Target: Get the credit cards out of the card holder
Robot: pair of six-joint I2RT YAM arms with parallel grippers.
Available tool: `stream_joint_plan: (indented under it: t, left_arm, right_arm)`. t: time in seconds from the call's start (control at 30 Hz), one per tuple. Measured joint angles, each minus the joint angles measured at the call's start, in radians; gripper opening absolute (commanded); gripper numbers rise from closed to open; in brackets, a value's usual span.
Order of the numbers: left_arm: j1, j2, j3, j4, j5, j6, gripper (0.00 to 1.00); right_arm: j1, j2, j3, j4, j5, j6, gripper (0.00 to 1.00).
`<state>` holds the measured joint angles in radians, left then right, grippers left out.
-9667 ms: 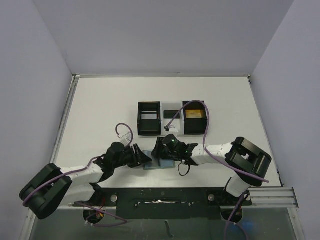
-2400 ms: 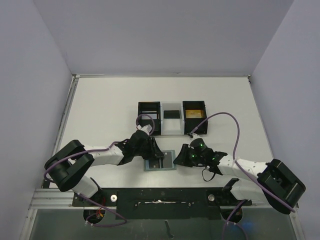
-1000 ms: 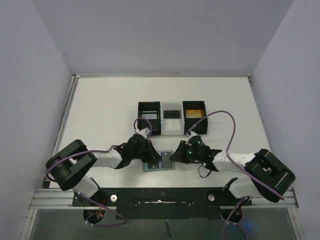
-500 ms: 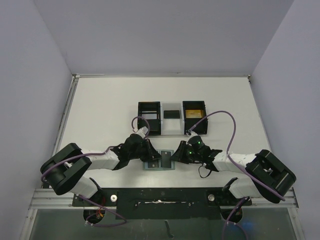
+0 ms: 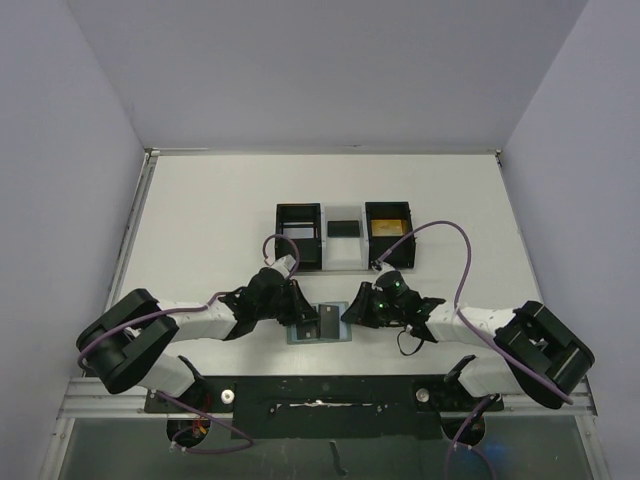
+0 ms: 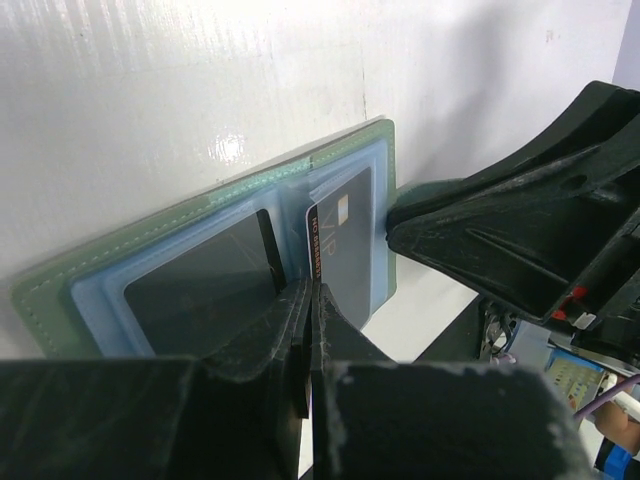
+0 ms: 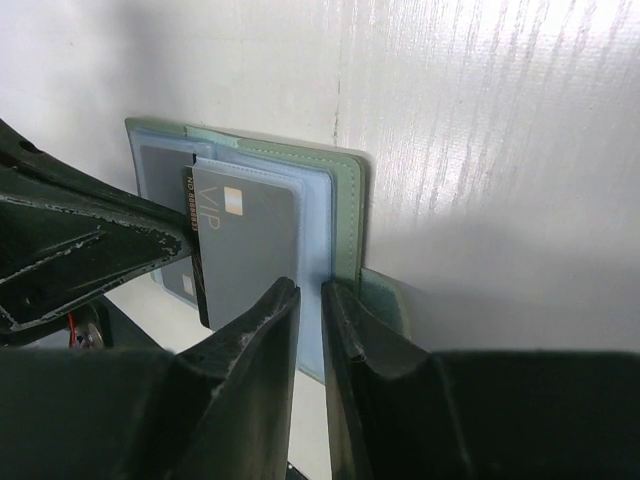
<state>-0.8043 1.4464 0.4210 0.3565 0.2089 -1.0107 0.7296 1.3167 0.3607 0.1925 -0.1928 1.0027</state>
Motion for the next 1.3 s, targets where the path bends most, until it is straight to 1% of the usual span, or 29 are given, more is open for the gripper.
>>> stream_joint_plan:
  t: [0.27,0.43,0.6,0.73,0.83,1.07,1.3]
  left_arm:
    - [0.004,-0.006,0.0,-0.01,0.0,0.005,0.0]
    - [0.007,-0.006,0.0,-0.014,0.001,0.005,0.0]
    - [0.007,-0.007,0.0,-0.015,0.001,0.006,0.0]
    - [0.008,-0.007,0.0,-0.016,0.005,0.006,0.0]
    - [0.009,-0.006,0.0,-0.016,0.006,0.01,0.0]
    - [0.02,-0.017,0.005,-0.042,0.016,0.03,0.0]
    - [0.022,-0.021,0.012,-0.053,0.031,0.041,0.0]
  right_arm:
    - [0.005,-0.054,0.044,-0.114,-0.004,-0.055,0.23]
    - [0.007,-0.081,0.103,-0.134,-0.033,-0.092,0.24]
    - [0.019,-0.031,0.141,-0.11,-0.063,-0.105,0.24]
    - [0.019,0.045,0.138,-0.109,-0.061,-0.097,0.26]
    - [0.019,0.074,0.113,-0.102,-0.062,-0.079,0.26]
    - [0.019,0.066,0.101,-0.085,-0.051,-0.068,0.26]
    - [0.026,0.04,0.108,-0.128,-0.038,-0.094,0.28]
